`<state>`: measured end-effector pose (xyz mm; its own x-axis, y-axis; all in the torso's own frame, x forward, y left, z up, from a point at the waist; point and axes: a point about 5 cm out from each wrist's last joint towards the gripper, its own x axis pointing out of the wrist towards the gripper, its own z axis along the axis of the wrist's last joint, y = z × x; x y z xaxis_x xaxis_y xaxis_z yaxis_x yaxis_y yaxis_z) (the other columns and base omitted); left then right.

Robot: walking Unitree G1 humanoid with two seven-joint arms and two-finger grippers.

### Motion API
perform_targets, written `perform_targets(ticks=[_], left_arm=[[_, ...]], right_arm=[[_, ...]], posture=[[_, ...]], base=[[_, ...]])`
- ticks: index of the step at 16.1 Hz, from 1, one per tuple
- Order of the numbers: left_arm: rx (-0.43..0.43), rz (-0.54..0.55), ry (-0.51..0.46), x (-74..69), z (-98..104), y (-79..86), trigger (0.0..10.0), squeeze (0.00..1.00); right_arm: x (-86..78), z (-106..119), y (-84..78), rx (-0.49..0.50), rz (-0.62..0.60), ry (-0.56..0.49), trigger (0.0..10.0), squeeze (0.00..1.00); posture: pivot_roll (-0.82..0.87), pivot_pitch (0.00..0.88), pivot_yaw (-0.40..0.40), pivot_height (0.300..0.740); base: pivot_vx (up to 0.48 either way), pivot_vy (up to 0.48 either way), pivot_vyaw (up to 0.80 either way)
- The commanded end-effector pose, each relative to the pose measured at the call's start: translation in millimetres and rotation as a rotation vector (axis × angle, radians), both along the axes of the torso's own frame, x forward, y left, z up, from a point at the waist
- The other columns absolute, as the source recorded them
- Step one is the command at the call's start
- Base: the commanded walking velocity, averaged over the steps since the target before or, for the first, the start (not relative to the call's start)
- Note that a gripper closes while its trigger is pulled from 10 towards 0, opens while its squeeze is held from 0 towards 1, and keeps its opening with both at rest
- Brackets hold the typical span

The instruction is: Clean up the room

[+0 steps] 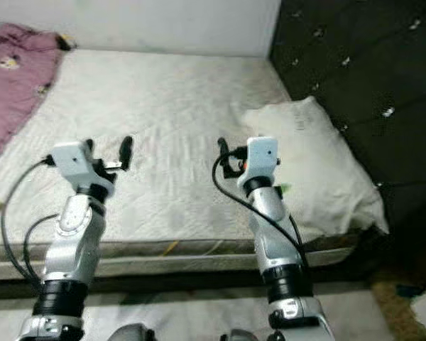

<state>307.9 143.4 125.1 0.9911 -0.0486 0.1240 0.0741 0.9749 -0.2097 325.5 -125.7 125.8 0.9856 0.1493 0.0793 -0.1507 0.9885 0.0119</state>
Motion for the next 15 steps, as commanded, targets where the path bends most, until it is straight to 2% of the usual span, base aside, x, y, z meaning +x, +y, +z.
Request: perform_targets(ticks=[1, 11, 15], left_arm=[[-0.005, -0.030, -0.026, 0.8, 5.8, -6.9, 10.0, 0.00], [-0.006, -0.034, -0.027, 1.2, 5.9, -6.1, 10.0, 0.00], [0.002, -0.005, -0.001, 2.4, 2.8, -4.3, 10.0, 0.00]], right_arm=[[1.3, 1.9, -9.2, -0.005, -0.026, -0.004, 10.0, 0.00], [1.8, 0.9, -9.3, -0.004, -0.025, 0.002, 10.0, 0.00], [5.9, 0.9, -17.5, -0.019, -0.044, 0.003, 10.0, 0.00]], posture=[[-0.02, 0.000, -0.029, 0.740], [-0.02, 0.000, -0.028, 0.740], [-0.02, 0.000, -0.028, 0.740]], base=[[0.326, 0.000, 0.00], [0.370, 0.000, 0.00], [0.238, 0.000, 0.00]])
